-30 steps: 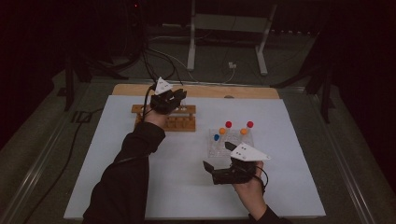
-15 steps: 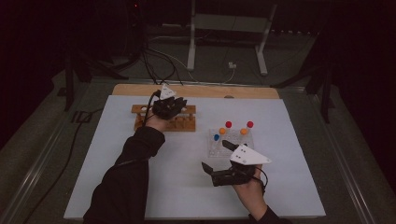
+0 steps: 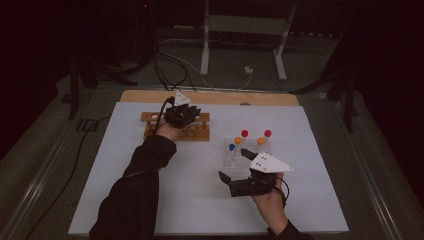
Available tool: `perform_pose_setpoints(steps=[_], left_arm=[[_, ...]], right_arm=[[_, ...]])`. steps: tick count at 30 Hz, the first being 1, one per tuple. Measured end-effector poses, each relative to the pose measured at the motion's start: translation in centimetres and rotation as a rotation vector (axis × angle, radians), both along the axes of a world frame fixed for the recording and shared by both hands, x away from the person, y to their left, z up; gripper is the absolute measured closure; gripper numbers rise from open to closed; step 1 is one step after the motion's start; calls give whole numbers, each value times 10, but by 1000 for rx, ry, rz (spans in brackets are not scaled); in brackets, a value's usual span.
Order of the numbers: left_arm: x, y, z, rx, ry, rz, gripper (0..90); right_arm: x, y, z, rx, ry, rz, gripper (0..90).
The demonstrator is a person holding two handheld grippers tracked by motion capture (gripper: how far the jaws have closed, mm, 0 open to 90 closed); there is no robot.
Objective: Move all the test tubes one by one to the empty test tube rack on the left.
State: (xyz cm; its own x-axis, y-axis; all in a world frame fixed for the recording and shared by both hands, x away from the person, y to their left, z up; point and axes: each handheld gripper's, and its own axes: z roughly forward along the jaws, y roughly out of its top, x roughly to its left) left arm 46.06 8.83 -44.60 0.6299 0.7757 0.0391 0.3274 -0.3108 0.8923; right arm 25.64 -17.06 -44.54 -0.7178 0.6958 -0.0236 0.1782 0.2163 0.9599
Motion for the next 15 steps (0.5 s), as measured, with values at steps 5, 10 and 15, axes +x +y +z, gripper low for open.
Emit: perform_pose_setpoints(steps=[5, 10, 15], left_arm=[[-9, 3, 5, 16, 1, -10, 603], [-25, 13, 15, -6, 0, -34, 378], [-52, 22, 23, -8, 10, -119, 162]], right_arm=[[1, -3, 1, 6, 31, -24, 12], [4, -5, 0, 16, 59, -72, 12], [7, -4, -2, -5, 77, -109, 26]])
